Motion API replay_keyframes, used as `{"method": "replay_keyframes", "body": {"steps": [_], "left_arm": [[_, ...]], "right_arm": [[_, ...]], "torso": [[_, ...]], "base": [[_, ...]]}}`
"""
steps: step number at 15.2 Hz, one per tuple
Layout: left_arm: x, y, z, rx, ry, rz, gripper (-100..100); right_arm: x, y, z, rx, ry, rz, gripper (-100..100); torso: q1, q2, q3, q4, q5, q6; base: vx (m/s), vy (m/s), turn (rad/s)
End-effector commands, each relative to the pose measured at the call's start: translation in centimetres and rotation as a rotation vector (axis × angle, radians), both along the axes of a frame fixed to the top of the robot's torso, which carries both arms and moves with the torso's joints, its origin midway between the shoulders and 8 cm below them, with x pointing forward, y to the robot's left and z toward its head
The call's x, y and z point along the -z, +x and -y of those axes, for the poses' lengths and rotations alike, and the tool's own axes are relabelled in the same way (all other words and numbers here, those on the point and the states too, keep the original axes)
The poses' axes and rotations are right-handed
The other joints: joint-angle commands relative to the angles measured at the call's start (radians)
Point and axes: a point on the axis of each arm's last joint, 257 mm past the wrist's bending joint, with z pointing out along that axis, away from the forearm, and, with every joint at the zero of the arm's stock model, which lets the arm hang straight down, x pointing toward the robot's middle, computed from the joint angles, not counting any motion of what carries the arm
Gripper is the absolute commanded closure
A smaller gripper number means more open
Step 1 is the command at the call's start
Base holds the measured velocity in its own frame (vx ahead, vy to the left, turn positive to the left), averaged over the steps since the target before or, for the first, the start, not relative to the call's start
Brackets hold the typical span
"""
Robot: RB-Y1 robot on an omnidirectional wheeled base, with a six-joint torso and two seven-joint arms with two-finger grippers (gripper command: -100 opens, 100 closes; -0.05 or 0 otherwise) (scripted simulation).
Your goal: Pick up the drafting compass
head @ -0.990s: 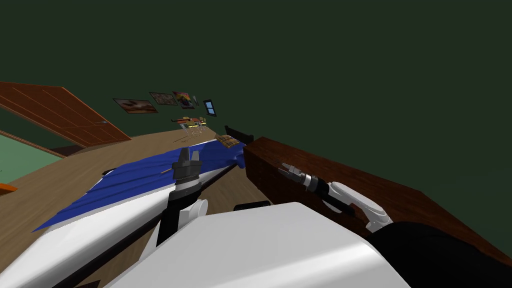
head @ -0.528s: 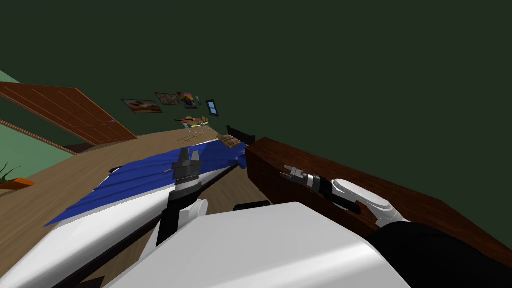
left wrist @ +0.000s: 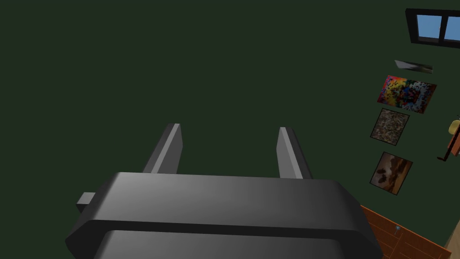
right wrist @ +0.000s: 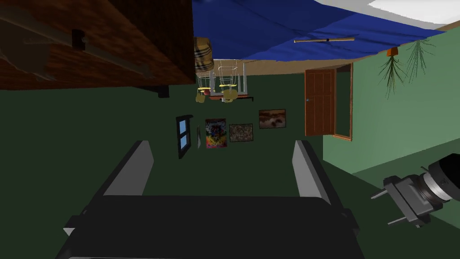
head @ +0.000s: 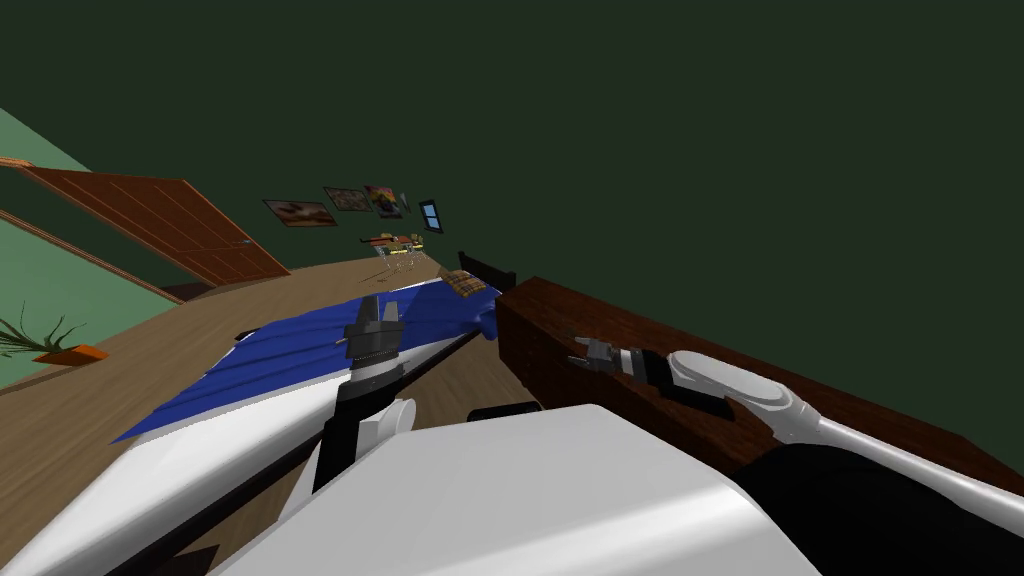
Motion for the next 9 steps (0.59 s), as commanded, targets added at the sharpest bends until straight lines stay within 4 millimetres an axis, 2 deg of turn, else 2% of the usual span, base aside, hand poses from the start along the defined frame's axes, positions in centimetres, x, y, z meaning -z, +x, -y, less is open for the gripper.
{"method": "replay_keyframes", "body": {"steps": [1,2,5,7,8,9], "left_arm": [[0.0,0.0,0.0,0.0,0.0,0.0,0],[0.0,0.0,0.0,0.0,0.0,0.0,0],[0.0,0.0,0.0,0.0,0.0,0.0,0],[0.0,0.0,0.0,0.0,0.0,0.0,0],[0.0,0.0,0.0,0.0,0.0,0.0,0],[0.0,0.0,0.0,0.0,0.0,0.0,0]], "right_arm": [[0.9,-0.3,1.1,-0.032,-0.071,-0.017,-100],[0.9,-0.3,1.1,-0.033,-0.071,-0.017,-100],[2.3,-1.0,3.4,-0.079,-0.197,-0.045,-100],[2.3,-1.0,3.5,-0.091,-0.211,-0.049,-100],[2.8,-1.3,4.7,-0.115,-0.271,-0.063,-100],[2.8,-1.3,4.7,-0.12,-0.276,-0.064,-100]], "torso": [[0.0,0.0,0.0,0.0,0.0,0.0],[0.0,0.0,0.0,0.0,0.0,0.0],[0.0,0.001,0.0,0.0,0.0,0.0],[0.001,0.0,0.0,0.0,0.0,0.0],[0.0,0.001,0.0,0.0,0.0,0.0],[0.0,0.001,0.001,0.0,0.0,0.0]], "base": [[0.074,0.022,0.059],[0.054,0.019,0.017],[0.063,0.032,0.062],[0.062,0.028,0.036],[0.052,0.019,0.053],[0.053,0.018,0.054]]}}
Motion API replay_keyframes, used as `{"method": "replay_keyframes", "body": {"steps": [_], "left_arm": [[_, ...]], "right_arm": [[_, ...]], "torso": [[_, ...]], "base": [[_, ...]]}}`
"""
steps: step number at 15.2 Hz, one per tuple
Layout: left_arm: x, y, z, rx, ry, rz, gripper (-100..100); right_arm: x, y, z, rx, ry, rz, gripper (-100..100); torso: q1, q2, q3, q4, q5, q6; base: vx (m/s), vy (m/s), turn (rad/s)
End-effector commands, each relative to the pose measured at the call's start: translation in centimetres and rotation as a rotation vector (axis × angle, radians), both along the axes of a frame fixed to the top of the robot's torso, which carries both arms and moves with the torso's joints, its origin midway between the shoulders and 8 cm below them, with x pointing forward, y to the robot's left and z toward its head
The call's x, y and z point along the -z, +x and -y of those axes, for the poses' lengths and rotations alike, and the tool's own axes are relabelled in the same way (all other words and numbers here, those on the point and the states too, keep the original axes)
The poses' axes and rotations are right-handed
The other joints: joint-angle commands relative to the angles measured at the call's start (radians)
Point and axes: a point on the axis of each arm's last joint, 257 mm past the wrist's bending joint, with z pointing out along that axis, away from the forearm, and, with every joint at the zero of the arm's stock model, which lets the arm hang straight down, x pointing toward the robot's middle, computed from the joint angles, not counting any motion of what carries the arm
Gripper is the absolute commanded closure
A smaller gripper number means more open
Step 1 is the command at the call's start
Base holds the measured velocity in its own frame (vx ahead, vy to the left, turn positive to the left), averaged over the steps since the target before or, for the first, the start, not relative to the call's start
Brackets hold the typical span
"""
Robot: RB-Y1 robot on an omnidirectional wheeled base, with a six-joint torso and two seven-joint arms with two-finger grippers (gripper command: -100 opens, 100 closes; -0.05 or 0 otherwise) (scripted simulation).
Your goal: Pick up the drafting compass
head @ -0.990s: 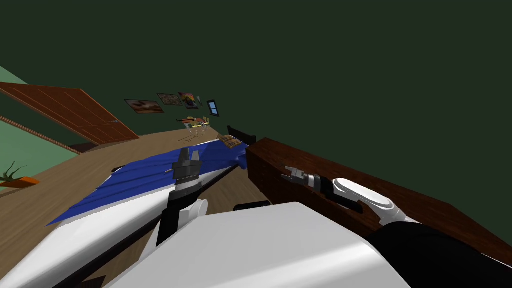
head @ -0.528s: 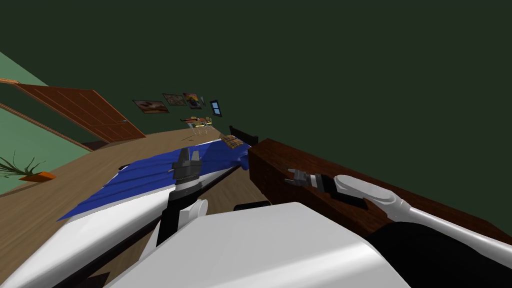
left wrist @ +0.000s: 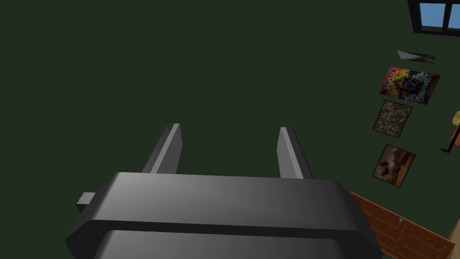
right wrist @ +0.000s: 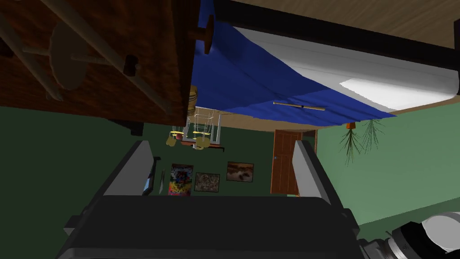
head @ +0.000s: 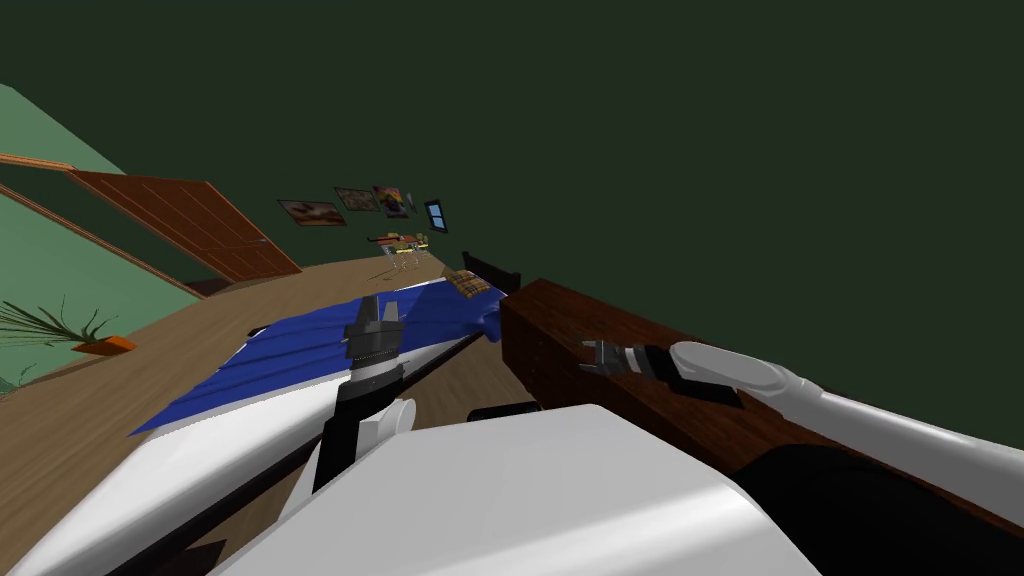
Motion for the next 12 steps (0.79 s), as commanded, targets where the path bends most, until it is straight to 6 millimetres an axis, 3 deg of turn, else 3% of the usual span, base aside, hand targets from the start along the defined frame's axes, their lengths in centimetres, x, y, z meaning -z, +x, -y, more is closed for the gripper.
{"method": "replay_keyframes", "body": {"steps": [1,12], "left_arm": [[0.0,0.0,0.0,0.0,0.0,0.0,0],[0.0,0.0,0.0,0.0,0.0,0.0,0]], "right_arm": [[0.7,-0.4,1.6,-0.034,-0.08,-0.018,-100],[2.1,-1.6,7.6,-0.183,-0.374,-0.095,-100]], "torso": [[0.0,0.0,0.0,0.0,0.0,0.0],[0.0,0.0,0.0,0.0,0.0,0.0]], "base": [[0.056,0.022,0.067],[0.062,0.018,0.053]]}}
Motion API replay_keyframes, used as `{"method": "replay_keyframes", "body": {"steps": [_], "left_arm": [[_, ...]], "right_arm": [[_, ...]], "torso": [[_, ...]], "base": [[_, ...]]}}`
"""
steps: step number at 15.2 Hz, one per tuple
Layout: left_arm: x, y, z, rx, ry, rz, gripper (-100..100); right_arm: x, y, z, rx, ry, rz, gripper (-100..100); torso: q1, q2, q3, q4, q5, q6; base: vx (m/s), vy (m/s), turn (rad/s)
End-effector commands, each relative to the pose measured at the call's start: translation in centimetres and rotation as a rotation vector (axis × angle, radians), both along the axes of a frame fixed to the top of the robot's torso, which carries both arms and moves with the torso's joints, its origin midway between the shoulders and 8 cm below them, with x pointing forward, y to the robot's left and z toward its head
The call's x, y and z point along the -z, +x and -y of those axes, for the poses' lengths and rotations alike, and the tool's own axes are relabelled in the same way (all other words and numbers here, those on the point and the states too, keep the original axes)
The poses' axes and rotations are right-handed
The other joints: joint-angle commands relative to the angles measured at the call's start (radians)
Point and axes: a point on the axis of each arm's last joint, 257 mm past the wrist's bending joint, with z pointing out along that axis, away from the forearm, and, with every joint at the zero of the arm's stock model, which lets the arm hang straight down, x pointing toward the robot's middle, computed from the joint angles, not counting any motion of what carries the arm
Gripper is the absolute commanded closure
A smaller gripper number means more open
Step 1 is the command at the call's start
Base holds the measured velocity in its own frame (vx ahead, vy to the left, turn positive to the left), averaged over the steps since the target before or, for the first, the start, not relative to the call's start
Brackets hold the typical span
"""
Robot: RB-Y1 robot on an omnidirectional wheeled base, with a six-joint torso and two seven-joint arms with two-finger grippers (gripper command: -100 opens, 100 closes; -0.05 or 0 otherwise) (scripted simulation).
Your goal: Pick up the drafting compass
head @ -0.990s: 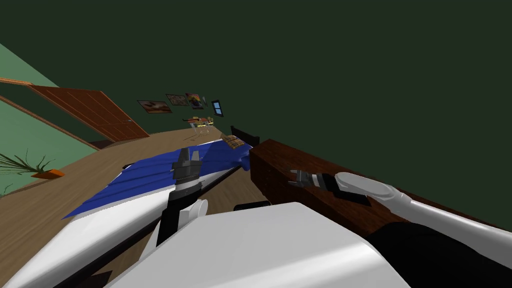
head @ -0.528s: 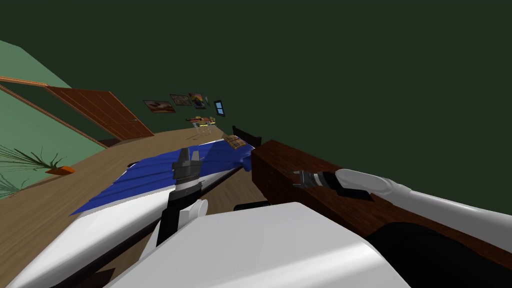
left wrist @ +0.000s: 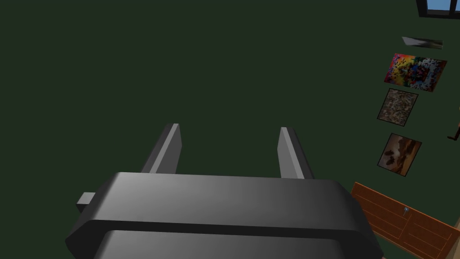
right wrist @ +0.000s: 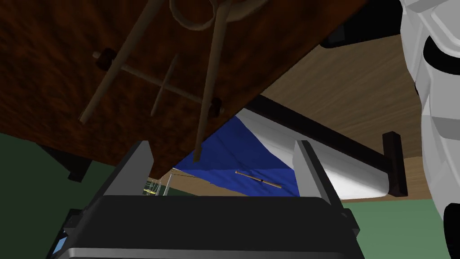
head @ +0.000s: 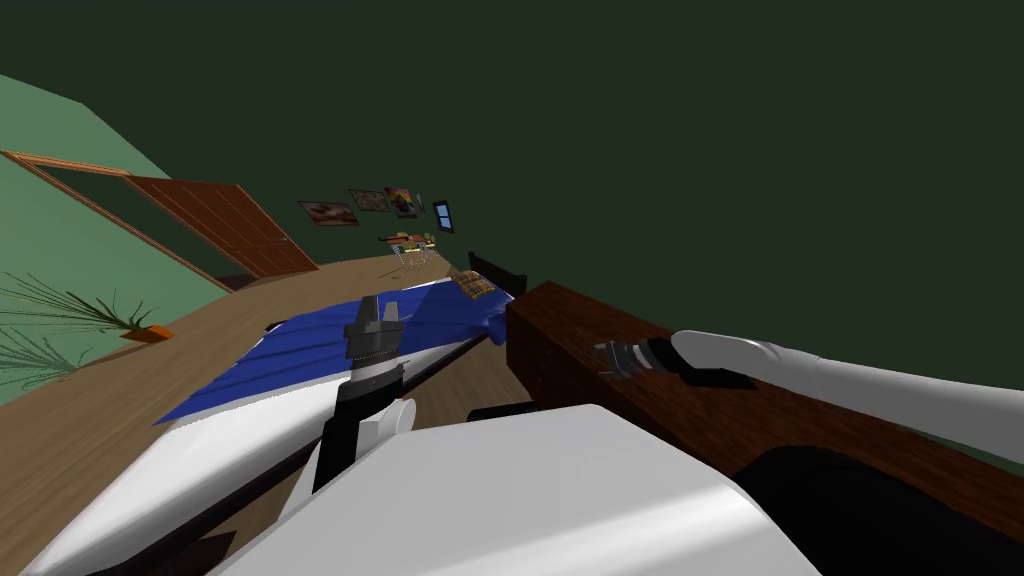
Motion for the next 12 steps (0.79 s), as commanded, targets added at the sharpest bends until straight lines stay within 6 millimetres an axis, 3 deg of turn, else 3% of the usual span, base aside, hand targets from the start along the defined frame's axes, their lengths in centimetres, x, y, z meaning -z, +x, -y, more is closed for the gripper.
{"method": "replay_keyframes", "body": {"steps": [1,4,5,9,11,12], "left_arm": [[0.0,0.0,0.0,0.0,0.0,0.0,0],[0.0,0.0,0.0,0.0,0.0,0.0,0],[0.0,0.0,0.0,0.0,0.0,0.0,0],[0.0,0.0,0.0,0.0,0.0,0.0,0],[0.0,0.0,0.0,0.0,0.0,0.0,0],[0.0,0.0,0.0,0.0,0.0,0.0,0]], "right_arm": [[0.3,-0.1,1.6,-0.034,-0.066,-0.02,-100],[0.6,-0.5,3.0,-0.069,-0.131,-0.044,-100],[0.5,-0.3,2.4,-0.056,-0.107,-0.035,-100],[2.3,-1.6,5.0,0.021,-0.108,-0.038,-100],[2.2,-1.6,4.8,0.015,-0.108,-0.038,-100],[2.2,-1.7,4.9,0.017,-0.109,-0.037,100]], "torso": [[0.0,0.0,0.0,0.0,0.0,0.0],[-0.001,0.0,0.0,0.0,0.0,0.0],[-0.001,0.002,0.001,0.0,0.0,0.0],[0.0,0.007,0.004,0.001,0.0,-0.001],[0.0,0.008,0.005,0.002,0.0,0.0],[0.0,0.008,0.005,0.002,0.0,0.0]], "base": [[0.057,0.017,0.048],[0.043,0.01,0.027],[-0.001,0.008,-0.011],[-0.036,0.024,0.266],[-0.04,0.017,0.158],[-0.009,0.003,0.0]]}}
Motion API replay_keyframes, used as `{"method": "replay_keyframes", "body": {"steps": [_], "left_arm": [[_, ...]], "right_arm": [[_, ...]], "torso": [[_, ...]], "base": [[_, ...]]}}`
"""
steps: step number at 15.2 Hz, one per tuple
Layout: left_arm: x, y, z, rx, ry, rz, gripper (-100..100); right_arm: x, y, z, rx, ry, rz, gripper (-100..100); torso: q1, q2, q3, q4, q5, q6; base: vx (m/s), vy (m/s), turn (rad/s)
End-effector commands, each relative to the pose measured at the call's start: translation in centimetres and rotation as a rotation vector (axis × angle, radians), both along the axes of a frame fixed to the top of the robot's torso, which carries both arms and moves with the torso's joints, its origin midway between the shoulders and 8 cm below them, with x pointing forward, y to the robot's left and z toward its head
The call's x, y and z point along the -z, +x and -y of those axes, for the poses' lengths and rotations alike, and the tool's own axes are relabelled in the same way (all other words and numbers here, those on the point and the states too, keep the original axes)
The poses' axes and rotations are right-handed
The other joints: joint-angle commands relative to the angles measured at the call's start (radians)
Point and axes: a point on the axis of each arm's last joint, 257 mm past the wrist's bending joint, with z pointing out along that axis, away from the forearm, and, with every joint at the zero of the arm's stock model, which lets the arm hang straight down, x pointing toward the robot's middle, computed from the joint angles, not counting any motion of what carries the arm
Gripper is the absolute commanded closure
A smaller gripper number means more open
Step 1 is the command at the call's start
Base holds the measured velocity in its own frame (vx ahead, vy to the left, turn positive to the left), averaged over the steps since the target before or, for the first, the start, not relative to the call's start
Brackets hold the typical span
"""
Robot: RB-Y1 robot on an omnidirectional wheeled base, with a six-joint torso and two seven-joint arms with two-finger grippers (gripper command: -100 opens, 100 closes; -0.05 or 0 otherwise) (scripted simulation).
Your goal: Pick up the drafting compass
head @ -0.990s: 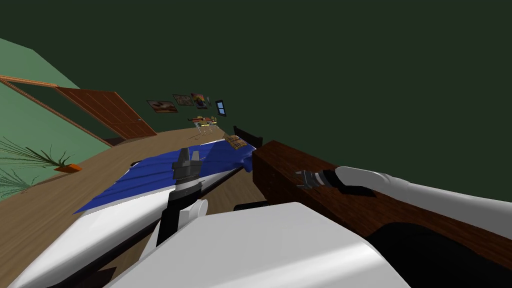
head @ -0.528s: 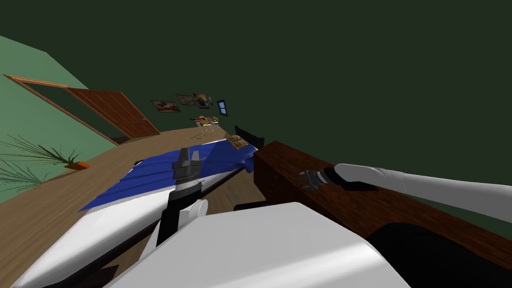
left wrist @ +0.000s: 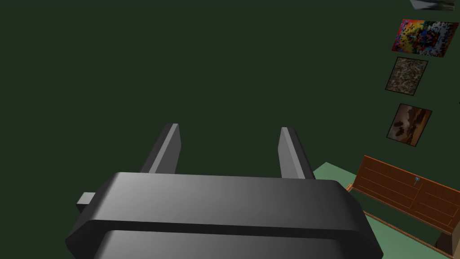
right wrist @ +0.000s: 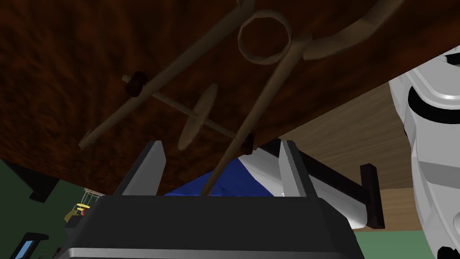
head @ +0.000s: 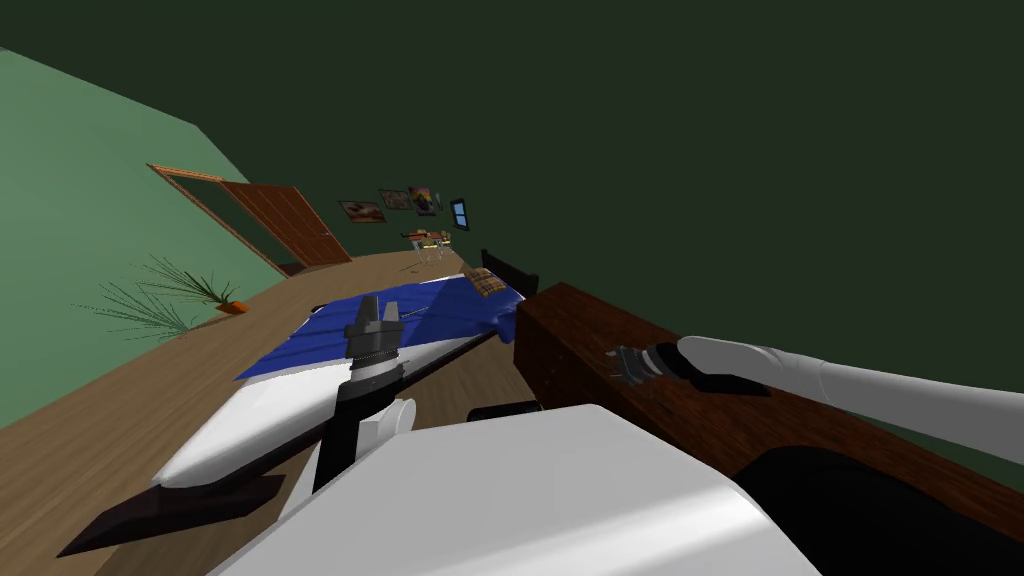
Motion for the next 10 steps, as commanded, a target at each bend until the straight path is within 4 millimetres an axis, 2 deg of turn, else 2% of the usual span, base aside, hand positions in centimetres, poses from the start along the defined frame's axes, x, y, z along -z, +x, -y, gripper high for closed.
{"method": "replay_keyframes", "body": {"steps": [1,4,9,10], "left_arm": [[0.0,0.0,0.0,0.0,0.0,0.0,0],[0.0,0.0,0.0,0.0,0.0,0.0,0],[0.0,0.0,0.0,0.0,0.0,0.0,0],[0.0,0.0,0.0,0.0,0.0,0.0,0]], "right_arm": [[0.0,0.0,0.0,0.0,0.0,0.0,100],[-0.1,0.2,0.1,-0.001,-0.002,0.004,100],[-1.7,1.4,-2.4,-0.075,-0.001,-0.003,100],[-1.4,1.1,-1.8,-0.059,-0.001,-0.002,100]], "torso": [[0.0,0.0,0.0,0.0,0.0,0.0],[-0.001,-0.001,-0.001,-0.002,-0.003,0.0],[-0.003,-0.001,-0.002,-0.003,-0.005,0.002],[-0.003,-0.002,-0.002,-0.003,-0.005,0.002]], "base": [[0.0,0.0,0.0],[0.001,-0.003,-0.002],[0.034,-0.017,-0.271],[0.026,-0.017,-0.083]]}}
